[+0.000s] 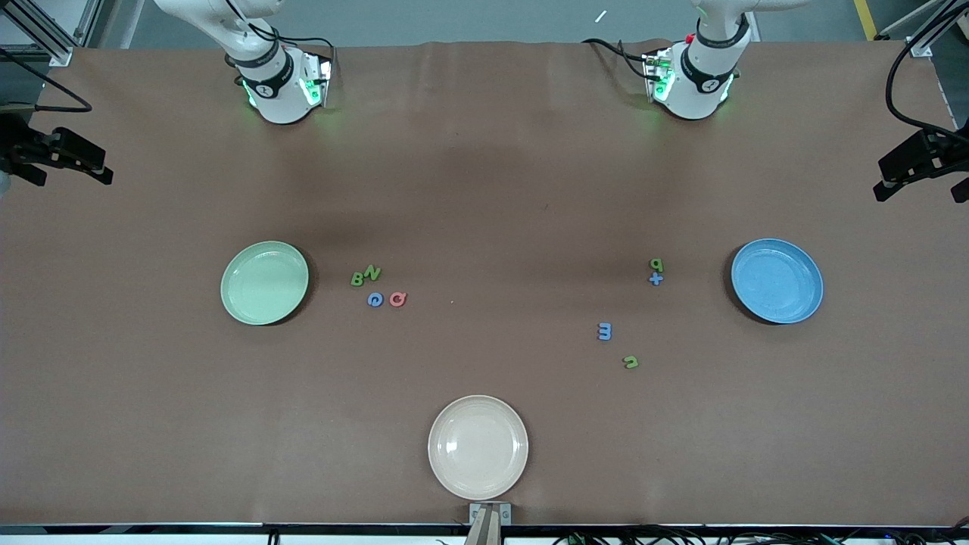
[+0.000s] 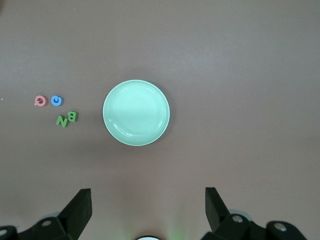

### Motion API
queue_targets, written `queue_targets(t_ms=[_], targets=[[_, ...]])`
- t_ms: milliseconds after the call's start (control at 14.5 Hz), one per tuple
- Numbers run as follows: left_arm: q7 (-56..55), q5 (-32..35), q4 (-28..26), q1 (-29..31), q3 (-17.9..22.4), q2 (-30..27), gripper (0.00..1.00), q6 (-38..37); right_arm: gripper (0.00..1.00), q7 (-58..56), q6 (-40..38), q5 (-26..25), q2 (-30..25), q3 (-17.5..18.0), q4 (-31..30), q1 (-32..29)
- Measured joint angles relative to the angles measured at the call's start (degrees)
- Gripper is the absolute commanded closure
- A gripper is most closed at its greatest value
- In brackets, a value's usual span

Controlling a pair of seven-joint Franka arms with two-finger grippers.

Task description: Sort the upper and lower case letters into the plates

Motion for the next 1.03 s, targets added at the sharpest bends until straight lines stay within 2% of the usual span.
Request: queue_targets(t_ms=[481,688,894,1031], targets=[[0.0,-0.1,0.0,0.0,0.0,0.0,0.0,0.0,0.0,0.0,0.0,0.0,0.0,0.0,0.0,0.0],[-0.2,-3.8,-0.2,0.3,0.3,0.0,0.0,0.0,0.0,0.0,0.0,0.0,0.0,0.0,0.0,0.0],[-0.2,-4.7,-2.2,0.4,0.2,0.5,0.0,-0.2,0.0,0.0,0.0,0.0,0.0,-0.1,0.0,0.0],[-0.3,-4.9,-4.9,0.2,-1.5,1.8,0.0,0.4,0.0,0.0,0.0,0.2,0.0,-0.1,0.0,0.0]])
